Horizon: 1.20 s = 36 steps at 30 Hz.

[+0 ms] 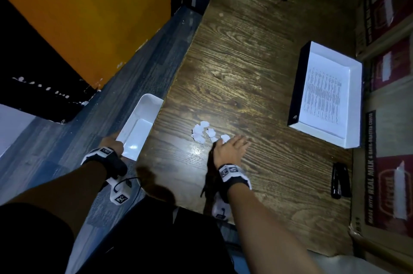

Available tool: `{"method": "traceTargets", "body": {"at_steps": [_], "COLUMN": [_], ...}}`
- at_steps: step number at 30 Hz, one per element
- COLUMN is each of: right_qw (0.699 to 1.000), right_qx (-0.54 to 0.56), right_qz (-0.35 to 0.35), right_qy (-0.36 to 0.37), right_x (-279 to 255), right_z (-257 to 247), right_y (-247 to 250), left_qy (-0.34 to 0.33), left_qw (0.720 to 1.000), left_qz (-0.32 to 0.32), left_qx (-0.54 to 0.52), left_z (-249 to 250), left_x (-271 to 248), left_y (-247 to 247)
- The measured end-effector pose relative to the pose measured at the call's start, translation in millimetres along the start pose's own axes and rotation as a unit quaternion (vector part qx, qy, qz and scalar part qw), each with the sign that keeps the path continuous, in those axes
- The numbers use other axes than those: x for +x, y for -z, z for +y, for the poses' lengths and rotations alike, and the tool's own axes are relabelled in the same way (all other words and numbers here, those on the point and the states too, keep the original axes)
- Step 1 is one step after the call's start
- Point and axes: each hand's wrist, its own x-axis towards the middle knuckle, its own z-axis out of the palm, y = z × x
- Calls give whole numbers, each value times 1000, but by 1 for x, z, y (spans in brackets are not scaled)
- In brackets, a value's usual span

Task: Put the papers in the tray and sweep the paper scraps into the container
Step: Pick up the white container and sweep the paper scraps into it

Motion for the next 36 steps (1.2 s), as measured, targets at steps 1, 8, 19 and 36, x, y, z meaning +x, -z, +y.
{"method": "traceTargets", "body": {"at_steps": [1,8,19,36], "right_qw": [999,980,978,998], "right_qx": [-19,-24,-133,8], "right_qz": [-2,-17,-19,59], "right_qy": [39,199,161,-27], "right_x": [-7,-21,45,24], "right_z": [-14,-43,-48,68], "right_y": [-8,-44,-15,46], "left_qy": [-1,-6,0,5], "left_qw": [1000,1000,1000,998], "left_qz": [0,3,3,-23], "left_qx": [-4,-17,-21,-51], "left_z": [1,9,9,13], "left_x": [0,-6,-2,2], "left_y": [-1,7,12,12]}}
